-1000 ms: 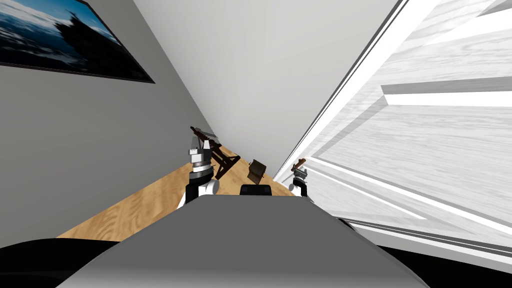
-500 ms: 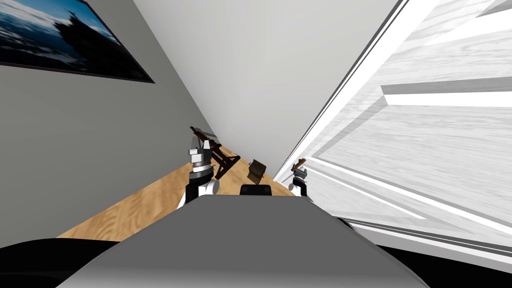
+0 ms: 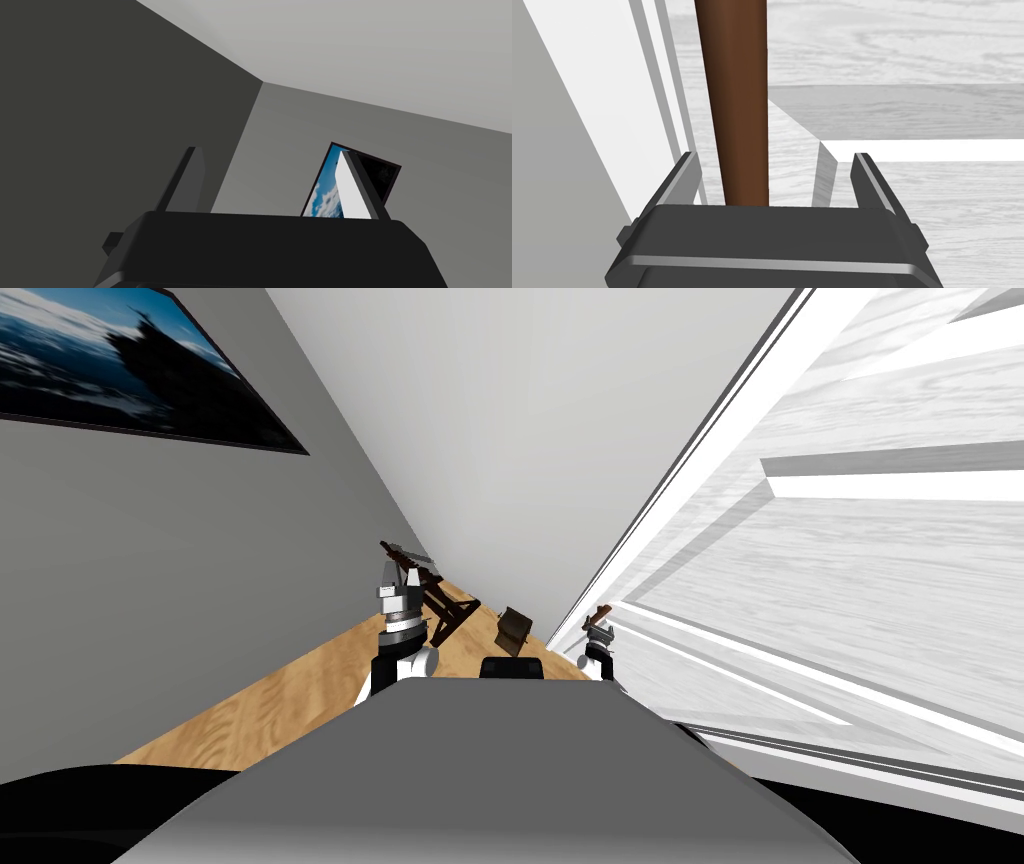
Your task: Pull the door open
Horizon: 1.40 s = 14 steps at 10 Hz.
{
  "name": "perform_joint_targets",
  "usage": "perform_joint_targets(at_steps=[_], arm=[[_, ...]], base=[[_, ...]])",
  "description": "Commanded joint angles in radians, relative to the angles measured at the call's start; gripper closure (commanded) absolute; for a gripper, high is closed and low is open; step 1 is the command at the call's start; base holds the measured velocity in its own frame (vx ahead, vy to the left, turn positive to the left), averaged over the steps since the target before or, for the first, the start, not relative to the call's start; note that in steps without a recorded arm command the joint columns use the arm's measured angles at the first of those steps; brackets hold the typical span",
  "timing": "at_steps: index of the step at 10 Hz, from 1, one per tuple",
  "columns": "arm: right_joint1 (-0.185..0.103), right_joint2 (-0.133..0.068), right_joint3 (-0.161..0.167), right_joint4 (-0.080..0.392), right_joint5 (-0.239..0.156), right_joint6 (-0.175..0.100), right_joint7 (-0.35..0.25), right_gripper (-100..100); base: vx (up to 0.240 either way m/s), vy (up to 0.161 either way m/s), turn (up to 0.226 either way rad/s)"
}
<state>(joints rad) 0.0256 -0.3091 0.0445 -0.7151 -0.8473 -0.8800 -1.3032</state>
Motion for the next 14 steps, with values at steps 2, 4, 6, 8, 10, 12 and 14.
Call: perform_joint_targets(at_steps=[2, 4, 6, 8, 10, 12, 14], arm=[[0.000, 0.000, 0.000, 0.000, 0.000, 0.000, 0.000, -100], [0.000, 0.000, 0.000, 0.000, 0.000, 0.000, 0.000, -100], [0.000, 0.000, 0.000, 0.000, 0.000, 0.000, 0.000, -100], [0.000, 0.000, 0.000, 0.000, 0.000, 0.000, 0.000, 100], [0.000, 0.000, 0.000, 0.000, 0.000, 0.000, 0.000, 100], [0.000, 0.000, 0.000, 0.000, 0.000, 0.000, 0.000, 100], [0.000, -0.001, 0.029, -0.011, 0.016, 0.006, -0.017, 100]], base=[[-0.001, -0.004, 0.013], [0.000, 0.000, 0.000], [-0.003, -0.004, 0.009], [-0.001, 0.007, 0.025], [0.001, 0.005, -0.012], [0.000, 0.000, 0.000], [-0.149, -0.004, 0.084]])
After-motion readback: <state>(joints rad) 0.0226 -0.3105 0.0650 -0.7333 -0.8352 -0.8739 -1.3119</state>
